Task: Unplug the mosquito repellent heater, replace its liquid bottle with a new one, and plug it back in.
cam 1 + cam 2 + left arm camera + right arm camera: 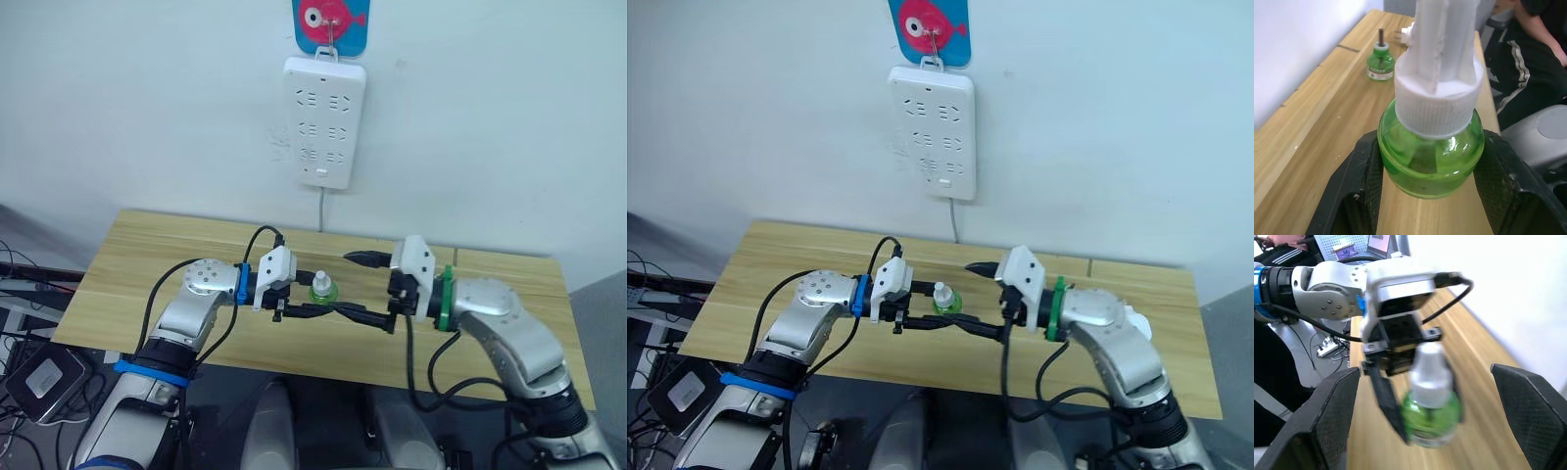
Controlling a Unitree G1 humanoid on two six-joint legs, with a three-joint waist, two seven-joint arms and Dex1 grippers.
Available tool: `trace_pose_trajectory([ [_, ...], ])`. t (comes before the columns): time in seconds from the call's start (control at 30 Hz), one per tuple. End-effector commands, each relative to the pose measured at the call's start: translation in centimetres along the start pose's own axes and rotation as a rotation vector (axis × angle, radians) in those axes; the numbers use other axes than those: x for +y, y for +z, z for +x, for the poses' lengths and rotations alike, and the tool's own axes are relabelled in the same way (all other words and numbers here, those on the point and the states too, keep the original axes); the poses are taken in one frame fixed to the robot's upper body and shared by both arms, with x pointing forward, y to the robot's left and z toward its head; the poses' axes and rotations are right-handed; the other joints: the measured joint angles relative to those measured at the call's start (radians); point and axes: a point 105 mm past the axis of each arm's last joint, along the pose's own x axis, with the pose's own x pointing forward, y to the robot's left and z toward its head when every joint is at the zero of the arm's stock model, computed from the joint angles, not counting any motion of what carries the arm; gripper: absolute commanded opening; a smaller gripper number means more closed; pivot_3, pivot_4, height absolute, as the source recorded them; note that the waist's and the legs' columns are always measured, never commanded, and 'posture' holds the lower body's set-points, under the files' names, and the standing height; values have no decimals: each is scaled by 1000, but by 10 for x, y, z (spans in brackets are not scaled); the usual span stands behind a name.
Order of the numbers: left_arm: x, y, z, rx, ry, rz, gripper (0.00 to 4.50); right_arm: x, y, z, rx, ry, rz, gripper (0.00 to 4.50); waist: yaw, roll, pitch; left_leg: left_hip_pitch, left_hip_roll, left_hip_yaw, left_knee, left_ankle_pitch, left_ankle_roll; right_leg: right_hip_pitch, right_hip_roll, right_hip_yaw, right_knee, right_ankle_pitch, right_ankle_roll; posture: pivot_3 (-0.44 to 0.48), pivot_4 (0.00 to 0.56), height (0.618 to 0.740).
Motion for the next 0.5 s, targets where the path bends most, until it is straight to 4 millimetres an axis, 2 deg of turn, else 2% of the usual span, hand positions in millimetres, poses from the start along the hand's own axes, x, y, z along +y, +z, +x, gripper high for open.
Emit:
trace_pose_trajectory([
  [0.03,4,9,3,-20,1,40,2230,1,9,6,-36,-35,0,4451,0,0,0,0,0,0,0,0,0,0,0,0,0,0,0,-43,293,740],
  [0.33,6,14,9,-37,-10,58,2230,-10,-1,15,-23,-70,-6,4451,-5,0,0,0,0,0,-1,0,0,0,0,0,-1,1,-1,-47,293,740],
  [0.43,5,14,9,-38,-9,60,2230,-13,-3,16,-20,-74,-28,3878,-7,0,0,0,0,0,-1,0,0,0,0,0,-1,1,-1,-44,293,740],
  [0.5,5,14,8,-39,-7,59,2230,-13,-3,17,-20,-65,-43,3225,-7,0,0,0,0,0,-1,0,0,0,0,0,-1,1,-1,-42,293,740],
])
